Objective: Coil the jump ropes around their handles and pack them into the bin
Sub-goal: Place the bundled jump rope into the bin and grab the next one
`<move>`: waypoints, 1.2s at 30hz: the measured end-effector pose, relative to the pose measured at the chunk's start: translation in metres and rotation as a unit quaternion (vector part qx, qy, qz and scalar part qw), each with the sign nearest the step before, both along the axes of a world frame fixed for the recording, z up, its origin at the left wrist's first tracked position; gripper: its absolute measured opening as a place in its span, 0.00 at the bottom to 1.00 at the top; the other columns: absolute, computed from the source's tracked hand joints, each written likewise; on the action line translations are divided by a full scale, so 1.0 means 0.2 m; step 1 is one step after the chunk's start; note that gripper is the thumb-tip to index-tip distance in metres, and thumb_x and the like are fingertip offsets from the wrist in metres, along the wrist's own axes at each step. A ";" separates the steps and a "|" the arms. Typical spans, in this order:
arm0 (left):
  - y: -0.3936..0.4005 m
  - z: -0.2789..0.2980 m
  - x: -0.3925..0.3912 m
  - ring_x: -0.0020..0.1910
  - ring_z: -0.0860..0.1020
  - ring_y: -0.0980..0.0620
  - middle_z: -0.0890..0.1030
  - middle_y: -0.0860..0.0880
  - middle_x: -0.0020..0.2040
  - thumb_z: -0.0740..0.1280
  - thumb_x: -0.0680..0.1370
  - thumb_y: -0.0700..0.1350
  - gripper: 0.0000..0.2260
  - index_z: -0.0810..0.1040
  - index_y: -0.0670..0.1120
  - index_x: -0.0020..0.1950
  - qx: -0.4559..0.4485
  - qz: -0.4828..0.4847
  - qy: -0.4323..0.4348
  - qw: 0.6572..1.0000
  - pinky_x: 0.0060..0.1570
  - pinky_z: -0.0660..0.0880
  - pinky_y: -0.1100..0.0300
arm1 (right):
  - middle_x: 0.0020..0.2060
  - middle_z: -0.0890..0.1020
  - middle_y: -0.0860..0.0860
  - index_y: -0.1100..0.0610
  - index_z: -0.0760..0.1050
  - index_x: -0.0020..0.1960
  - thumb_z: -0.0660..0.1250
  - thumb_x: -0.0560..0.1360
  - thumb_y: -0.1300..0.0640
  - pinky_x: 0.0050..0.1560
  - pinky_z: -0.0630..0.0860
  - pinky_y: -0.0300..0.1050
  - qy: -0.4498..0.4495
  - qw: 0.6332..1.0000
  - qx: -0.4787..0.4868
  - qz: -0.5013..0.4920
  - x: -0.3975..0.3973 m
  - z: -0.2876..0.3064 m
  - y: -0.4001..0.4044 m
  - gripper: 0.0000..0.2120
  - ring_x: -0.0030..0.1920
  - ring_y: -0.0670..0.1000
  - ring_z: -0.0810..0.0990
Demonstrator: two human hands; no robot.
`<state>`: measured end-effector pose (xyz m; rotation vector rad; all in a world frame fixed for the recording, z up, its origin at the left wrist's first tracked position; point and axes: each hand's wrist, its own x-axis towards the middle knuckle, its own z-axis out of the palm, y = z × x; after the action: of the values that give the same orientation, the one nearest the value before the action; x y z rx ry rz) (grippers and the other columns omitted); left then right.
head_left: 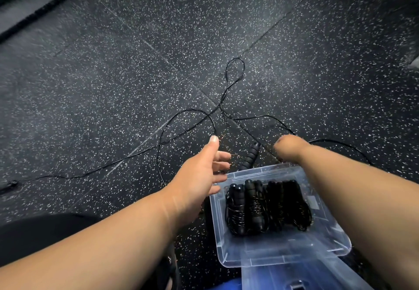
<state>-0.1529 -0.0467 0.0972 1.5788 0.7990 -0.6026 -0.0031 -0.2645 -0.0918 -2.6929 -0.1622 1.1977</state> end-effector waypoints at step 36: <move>-0.01 -0.14 0.12 0.59 0.85 0.47 0.88 0.50 0.55 0.55 0.81 0.71 0.30 0.87 0.52 0.57 -0.001 0.023 0.058 0.998 0.62 0.78 0.50 | 0.82 0.55 0.50 0.45 0.76 0.67 0.65 0.77 0.62 0.74 0.68 0.50 0.066 0.955 0.019 0.289 0.03 -0.36 0.39 0.22 0.76 0.57 0.67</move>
<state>-0.1290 -0.0493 0.0696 1.5302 0.9179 -0.6659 0.0031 -0.1858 -0.1633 -2.5942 -0.9974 1.4876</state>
